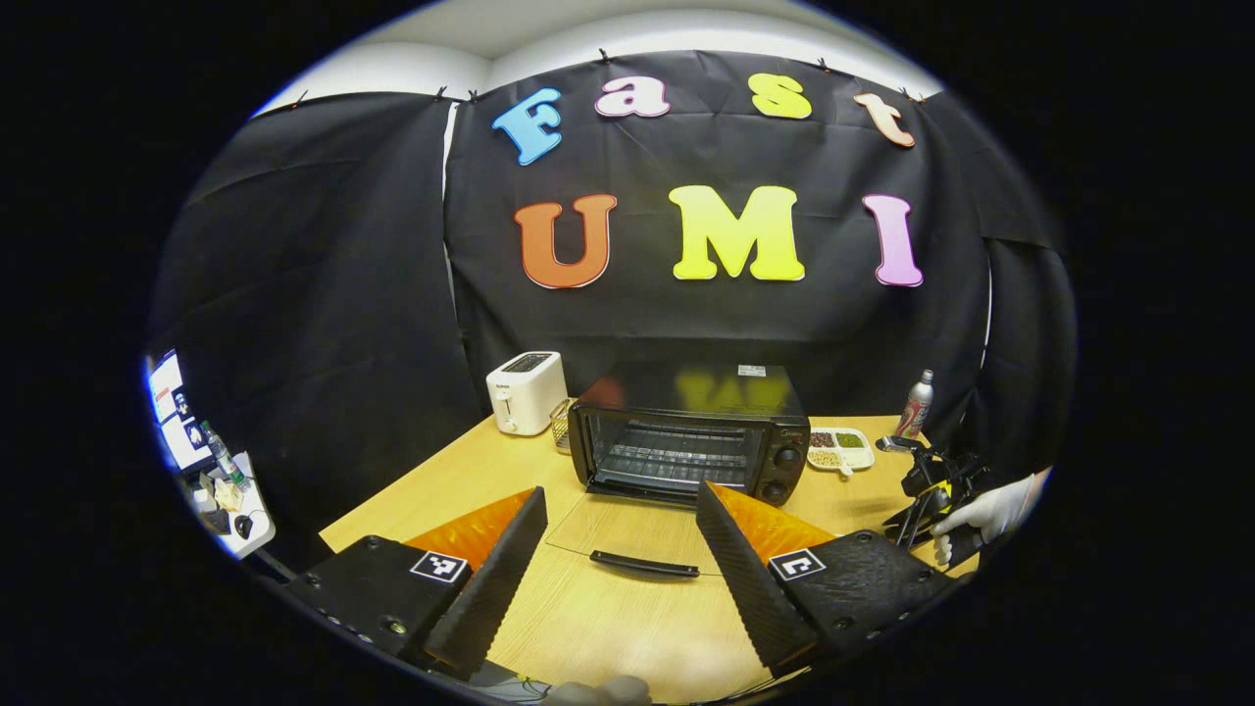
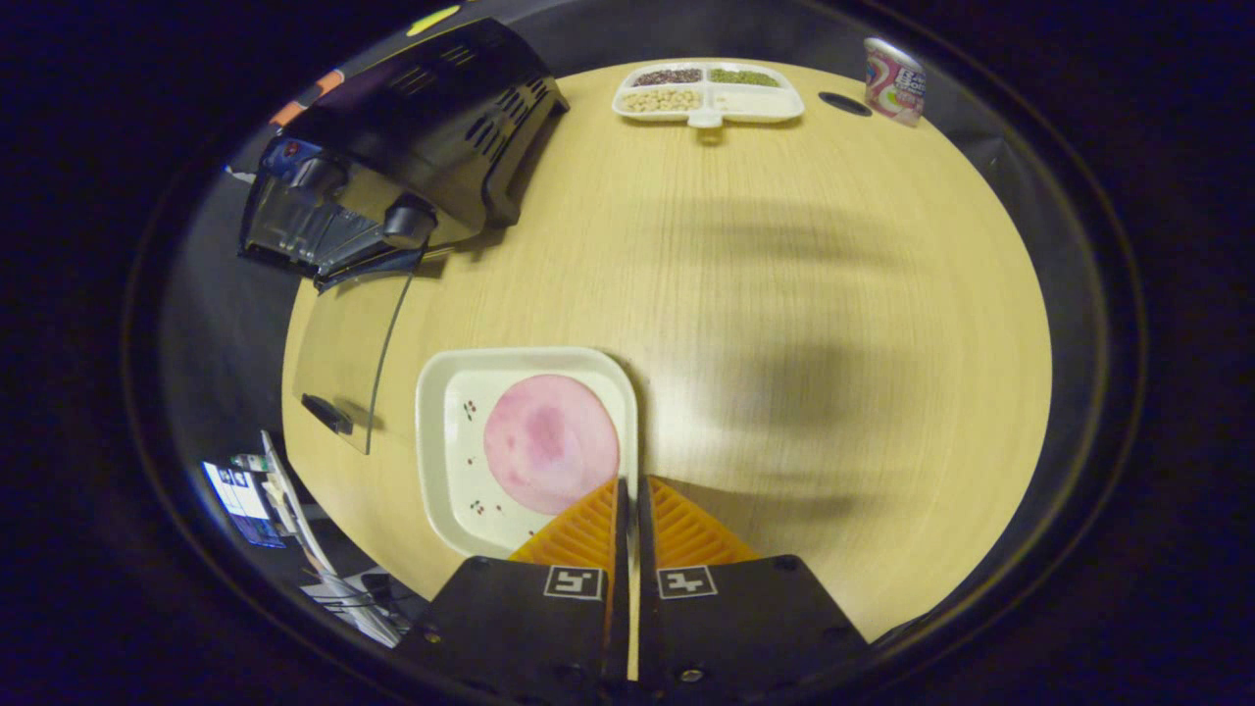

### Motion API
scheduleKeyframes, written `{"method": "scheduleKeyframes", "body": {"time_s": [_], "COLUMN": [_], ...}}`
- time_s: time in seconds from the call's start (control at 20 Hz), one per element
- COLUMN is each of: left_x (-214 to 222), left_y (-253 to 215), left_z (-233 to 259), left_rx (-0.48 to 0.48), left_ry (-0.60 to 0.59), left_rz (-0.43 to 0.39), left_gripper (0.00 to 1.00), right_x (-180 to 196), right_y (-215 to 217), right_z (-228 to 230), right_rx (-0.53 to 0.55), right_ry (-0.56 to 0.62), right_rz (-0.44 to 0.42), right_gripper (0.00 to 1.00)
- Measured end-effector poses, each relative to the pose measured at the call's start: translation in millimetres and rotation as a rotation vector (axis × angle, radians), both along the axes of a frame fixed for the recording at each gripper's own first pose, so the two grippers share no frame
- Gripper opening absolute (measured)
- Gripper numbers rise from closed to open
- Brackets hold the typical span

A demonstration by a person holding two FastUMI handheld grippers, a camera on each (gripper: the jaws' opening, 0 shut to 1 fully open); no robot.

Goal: Open the electric oven with the left hand, put the food in, and close the electric oven.

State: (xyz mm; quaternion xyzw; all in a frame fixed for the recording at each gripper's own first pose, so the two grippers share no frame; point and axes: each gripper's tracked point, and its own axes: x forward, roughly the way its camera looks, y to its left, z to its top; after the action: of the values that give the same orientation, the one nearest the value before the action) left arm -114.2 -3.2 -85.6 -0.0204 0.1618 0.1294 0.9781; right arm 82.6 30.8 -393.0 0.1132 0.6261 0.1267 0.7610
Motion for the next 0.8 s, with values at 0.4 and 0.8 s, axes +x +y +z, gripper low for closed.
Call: {"method": "scheduleKeyframes", "body": {"time_s": [0.4,0.8], "left_x": [-5,-3], "left_y": [8,36], "left_z": [-13,-5], "left_rx": [-0.022,-0.017], "left_ry": [-0.015,-0.019], "left_rz": [-0.009,-0.050], "left_gripper": [0.96,0.96], "right_x": [0,-11], "right_y": [-1,-10], "right_z": [1,5], "right_rx": [0.227,0.392], "right_ry": [0.077,0.022], "right_rz": [0.014,-0.170], "right_gripper": [0.03,0.04]}}
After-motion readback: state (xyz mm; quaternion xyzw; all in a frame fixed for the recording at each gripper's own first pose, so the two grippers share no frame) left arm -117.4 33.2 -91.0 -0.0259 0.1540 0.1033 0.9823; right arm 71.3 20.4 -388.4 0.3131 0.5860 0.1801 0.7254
